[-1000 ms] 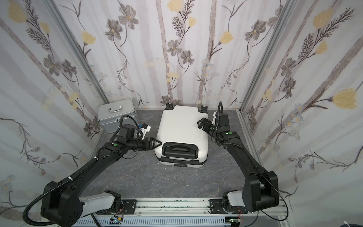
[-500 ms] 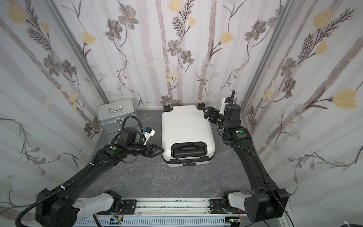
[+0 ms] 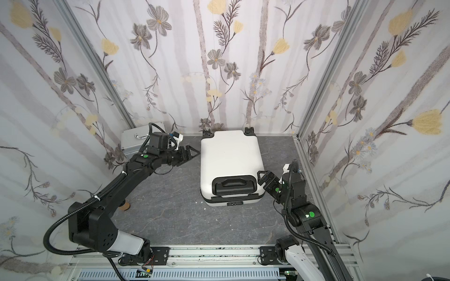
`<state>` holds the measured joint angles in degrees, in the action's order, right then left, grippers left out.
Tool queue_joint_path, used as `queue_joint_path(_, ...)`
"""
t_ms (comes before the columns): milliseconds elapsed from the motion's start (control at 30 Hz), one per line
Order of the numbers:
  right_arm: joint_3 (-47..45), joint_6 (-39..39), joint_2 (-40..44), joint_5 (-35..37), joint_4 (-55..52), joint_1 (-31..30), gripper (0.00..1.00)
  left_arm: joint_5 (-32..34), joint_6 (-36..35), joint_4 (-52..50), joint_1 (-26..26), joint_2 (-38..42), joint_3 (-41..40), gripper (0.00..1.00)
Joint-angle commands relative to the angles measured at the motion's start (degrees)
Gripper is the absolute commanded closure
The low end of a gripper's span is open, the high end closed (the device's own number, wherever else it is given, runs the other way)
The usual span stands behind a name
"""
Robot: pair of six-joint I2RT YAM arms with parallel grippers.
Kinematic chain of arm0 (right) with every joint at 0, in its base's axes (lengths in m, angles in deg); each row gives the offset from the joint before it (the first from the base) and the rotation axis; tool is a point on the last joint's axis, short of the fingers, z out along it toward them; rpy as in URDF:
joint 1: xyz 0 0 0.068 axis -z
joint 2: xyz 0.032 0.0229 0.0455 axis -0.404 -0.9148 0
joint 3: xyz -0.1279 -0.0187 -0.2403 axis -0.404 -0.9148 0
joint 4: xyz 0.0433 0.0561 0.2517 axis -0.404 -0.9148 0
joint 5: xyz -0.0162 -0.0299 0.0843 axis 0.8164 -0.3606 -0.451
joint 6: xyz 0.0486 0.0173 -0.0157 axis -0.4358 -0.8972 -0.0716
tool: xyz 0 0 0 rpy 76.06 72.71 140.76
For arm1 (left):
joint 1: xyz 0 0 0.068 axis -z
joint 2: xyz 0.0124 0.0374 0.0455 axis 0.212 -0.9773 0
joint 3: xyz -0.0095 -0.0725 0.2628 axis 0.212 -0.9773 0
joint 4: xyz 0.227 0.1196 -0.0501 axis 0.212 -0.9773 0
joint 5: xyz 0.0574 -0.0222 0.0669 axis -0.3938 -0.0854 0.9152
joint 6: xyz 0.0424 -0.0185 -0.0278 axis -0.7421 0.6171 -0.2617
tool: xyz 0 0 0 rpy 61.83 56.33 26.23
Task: Open the suitcase zippers
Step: Adjust the suitcase at the center of the board.
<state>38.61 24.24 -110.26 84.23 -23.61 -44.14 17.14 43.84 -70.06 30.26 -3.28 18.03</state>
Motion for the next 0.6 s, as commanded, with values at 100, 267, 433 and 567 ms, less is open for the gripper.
queue_joint_path(100,-4.64,-13.12,5.86,1.17,0.1,-6.28,0.05,3.55,-5.15,-4.2,-0.09,-13.44,18.28,0.19)
queue_joint_path(267,-6.14,-19.35,8.43,4.81,-1.92,-14.07,0.05,3.98,-10.51,-13.73,-0.11,-28.78,39.51,0.19)
queue_joint_path(433,-7.11,-23.09,8.45,7.36,-2.09,-18.37,0.04,11.18,-6.32,-21.46,0.04,-38.54,54.53,0.23)
queue_joint_path(567,-10.3,-23.78,6.87,7.32,4.83,-19.14,0.04,10.64,-3.56,-22.71,0.32,-43.6,60.24,0.23)
